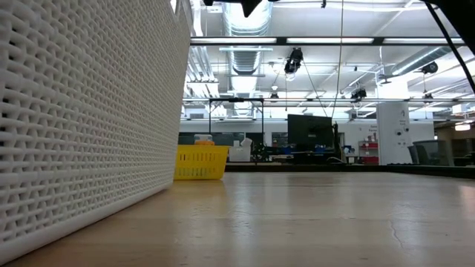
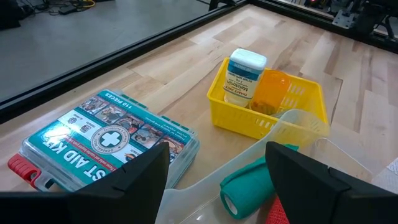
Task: Pick & place medical supplies in basket/bin
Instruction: Return to Home Position
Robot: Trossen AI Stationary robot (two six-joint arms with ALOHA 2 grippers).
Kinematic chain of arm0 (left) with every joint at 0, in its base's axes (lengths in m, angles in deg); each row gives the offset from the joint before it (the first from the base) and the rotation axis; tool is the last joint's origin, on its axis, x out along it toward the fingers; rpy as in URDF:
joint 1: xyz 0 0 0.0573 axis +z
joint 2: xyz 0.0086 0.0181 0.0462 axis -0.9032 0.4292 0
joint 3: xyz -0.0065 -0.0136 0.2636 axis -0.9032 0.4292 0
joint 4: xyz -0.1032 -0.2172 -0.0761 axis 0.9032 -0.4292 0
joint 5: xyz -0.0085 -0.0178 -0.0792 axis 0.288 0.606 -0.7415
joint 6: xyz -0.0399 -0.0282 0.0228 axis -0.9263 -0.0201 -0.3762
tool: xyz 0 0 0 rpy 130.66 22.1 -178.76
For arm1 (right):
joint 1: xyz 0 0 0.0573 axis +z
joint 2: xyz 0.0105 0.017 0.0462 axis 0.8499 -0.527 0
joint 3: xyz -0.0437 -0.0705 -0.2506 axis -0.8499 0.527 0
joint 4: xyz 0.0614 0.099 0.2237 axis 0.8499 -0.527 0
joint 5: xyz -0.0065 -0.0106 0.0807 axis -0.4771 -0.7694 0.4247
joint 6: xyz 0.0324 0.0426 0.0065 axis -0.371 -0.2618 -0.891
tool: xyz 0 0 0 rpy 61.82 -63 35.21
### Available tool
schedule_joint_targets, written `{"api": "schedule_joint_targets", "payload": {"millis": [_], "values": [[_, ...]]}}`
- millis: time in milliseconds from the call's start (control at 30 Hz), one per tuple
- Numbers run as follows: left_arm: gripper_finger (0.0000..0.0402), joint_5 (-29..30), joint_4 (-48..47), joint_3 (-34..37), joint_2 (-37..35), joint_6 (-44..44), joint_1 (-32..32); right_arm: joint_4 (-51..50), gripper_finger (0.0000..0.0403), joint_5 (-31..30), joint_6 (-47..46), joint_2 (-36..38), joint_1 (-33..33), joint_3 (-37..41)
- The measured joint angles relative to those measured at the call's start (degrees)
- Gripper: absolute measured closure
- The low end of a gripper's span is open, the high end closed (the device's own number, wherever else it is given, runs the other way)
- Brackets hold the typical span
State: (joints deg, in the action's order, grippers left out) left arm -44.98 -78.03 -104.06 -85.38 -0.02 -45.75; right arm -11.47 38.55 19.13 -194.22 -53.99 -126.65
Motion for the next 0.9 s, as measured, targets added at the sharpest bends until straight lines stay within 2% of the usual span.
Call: {"api": "schedule_joint_targets", "payload": {"millis": [367,667,900], "values": [[0.013,-0.02,0.0,0.02,0.0,-0.01,-0.02,-0.74,0.0173,0.44,11.2,9.05,0.02,-0.02],[0.013,-0.02,-0.01,0.01,0.0,0.0,-0.02,-10.64,0.018,-0.26,17.51,17.2,-0.48,-0.02],[0.013,-0.02,-0.01,0.02,0.0,0.0,-0.02,-21.86,0.018,-11.5,25.01,22.52,0.87,0.37]]}}
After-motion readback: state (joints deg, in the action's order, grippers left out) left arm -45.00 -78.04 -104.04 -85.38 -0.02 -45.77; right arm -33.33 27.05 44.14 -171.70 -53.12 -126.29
